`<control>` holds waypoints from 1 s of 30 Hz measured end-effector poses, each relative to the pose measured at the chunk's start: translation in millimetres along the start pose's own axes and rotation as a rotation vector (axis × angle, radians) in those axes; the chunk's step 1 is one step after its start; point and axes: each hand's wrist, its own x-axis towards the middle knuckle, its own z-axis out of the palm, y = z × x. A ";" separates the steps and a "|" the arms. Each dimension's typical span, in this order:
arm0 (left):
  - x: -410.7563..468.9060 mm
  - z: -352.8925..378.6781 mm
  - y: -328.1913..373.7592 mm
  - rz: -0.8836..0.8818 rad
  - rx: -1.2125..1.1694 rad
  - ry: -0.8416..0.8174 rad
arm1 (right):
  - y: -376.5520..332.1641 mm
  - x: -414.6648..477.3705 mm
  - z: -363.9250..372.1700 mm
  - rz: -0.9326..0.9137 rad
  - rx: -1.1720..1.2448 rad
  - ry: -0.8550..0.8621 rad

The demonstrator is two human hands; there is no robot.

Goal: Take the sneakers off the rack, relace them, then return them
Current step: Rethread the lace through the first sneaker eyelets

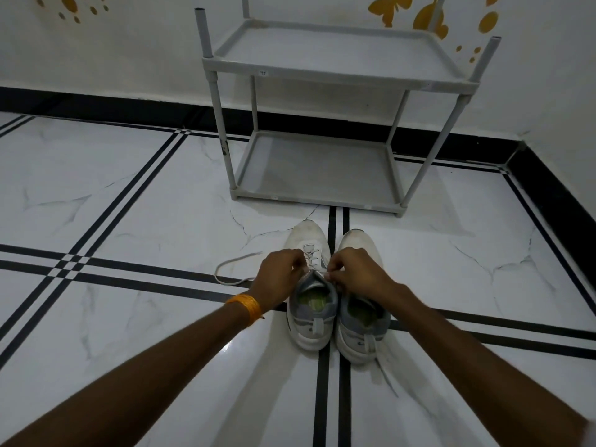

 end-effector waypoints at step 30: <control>-7.7 0.8 -16.8 -0.416 -0.258 0.154 | -3.0 5.8 8.7 0.196 1.221 -0.058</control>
